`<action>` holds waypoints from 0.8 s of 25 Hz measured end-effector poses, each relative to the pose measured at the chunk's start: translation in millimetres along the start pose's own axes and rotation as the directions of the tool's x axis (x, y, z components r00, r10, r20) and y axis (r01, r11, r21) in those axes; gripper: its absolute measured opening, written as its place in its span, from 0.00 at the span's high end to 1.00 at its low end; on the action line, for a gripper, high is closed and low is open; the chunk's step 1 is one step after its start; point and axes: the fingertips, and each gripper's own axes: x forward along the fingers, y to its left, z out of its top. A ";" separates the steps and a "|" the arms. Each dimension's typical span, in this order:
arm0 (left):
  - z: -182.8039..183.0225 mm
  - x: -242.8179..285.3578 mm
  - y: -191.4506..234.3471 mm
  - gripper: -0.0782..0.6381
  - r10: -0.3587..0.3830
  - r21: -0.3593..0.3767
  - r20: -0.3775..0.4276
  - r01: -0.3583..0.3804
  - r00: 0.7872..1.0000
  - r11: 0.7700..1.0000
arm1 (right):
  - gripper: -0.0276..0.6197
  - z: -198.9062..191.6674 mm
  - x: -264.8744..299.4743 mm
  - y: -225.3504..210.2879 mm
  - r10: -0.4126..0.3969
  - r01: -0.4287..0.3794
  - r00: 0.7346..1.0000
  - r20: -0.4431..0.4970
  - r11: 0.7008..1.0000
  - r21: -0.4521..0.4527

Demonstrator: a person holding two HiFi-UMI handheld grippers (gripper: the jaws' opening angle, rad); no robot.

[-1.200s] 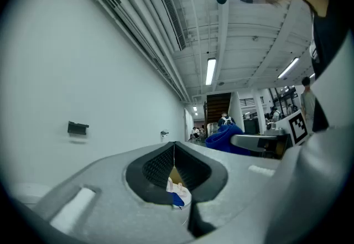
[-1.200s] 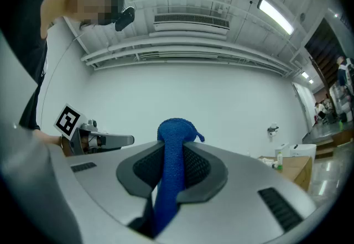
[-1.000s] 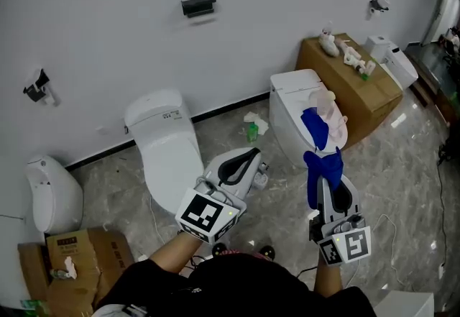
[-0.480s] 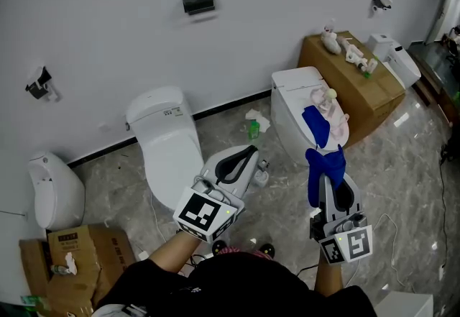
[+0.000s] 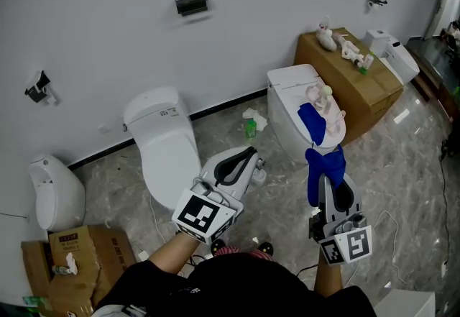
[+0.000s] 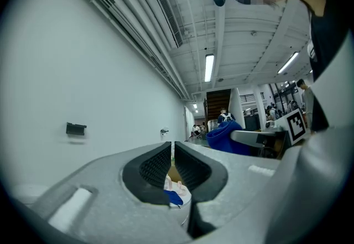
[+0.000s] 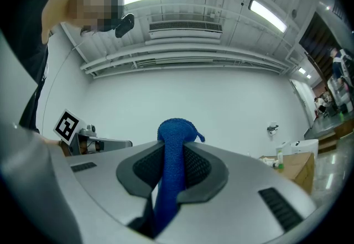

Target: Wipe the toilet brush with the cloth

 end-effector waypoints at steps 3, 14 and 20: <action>-0.9 5.5 -9.5 0.88 0.000 0.005 -0.001 0.000 1.000 1.000 | 0.86 1.3 -7.2 -7.1 0.003 -0.003 1.000 0.003 1.000 0.005; -4.5 25.4 -39.9 0.88 0.017 0.022 -0.018 -0.016 1.000 1.000 | 0.86 3.5 -27.6 -39.5 0.022 -0.022 1.000 0.004 1.000 0.017; -5.9 34.6 -55.0 0.88 0.034 0.029 -0.021 -0.033 0.999 0.999 | 0.86 2.7 -37.4 -53.0 0.044 -0.044 0.999 0.004 0.999 0.029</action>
